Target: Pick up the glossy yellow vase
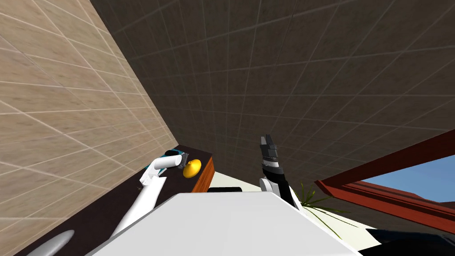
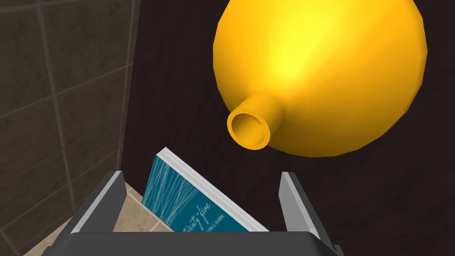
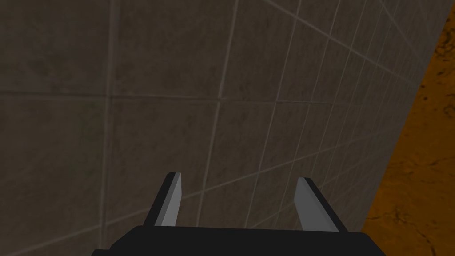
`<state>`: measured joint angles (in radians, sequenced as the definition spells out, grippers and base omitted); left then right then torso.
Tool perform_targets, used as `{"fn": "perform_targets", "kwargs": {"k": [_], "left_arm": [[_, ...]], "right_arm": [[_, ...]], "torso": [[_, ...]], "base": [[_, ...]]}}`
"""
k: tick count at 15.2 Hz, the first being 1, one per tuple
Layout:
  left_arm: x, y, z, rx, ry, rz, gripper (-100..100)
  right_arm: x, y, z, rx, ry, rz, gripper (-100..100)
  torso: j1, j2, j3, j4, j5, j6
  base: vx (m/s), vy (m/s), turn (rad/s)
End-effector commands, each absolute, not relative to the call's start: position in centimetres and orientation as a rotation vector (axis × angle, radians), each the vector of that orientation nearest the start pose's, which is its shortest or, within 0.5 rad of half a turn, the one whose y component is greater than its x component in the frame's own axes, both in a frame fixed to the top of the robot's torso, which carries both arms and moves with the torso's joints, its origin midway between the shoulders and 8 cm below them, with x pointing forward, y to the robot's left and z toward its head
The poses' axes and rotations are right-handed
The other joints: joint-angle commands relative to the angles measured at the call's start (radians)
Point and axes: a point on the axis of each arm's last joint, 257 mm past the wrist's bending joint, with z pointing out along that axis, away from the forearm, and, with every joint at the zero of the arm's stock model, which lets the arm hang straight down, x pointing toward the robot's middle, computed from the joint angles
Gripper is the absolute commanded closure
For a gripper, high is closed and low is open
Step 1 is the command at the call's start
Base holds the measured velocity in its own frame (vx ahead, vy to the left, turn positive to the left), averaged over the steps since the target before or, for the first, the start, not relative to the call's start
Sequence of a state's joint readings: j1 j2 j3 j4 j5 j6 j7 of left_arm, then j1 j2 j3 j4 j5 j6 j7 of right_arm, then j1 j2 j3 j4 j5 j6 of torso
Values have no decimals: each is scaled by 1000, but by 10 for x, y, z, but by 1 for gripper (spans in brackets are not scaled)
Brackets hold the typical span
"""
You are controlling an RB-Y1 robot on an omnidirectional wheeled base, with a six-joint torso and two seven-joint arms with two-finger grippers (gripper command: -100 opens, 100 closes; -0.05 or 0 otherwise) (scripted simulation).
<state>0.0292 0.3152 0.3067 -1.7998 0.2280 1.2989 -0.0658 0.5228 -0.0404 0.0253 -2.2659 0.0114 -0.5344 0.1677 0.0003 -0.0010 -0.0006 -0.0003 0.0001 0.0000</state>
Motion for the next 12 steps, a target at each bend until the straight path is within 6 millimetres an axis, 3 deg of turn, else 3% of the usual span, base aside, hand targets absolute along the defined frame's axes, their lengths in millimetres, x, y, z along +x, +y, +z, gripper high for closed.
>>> {"fn": "perform_targets", "kwargs": {"k": [1, 12], "left_arm": [[387, 435, -357, -2022, 1707, -323, -100], [356, 424, -377, -2195, 1792, -223, -100]], "right_arm": [[341, -268, 17, 559, 691, 1159, 0], [341, -268, 17, 559, 691, 1159, 0]], "torso": [[0, 0, 0, 0, 0, 0], [0, 0, 0, 0, 0, 0]], "base": [[5, 13, -47], [9, 14, -84]]}}
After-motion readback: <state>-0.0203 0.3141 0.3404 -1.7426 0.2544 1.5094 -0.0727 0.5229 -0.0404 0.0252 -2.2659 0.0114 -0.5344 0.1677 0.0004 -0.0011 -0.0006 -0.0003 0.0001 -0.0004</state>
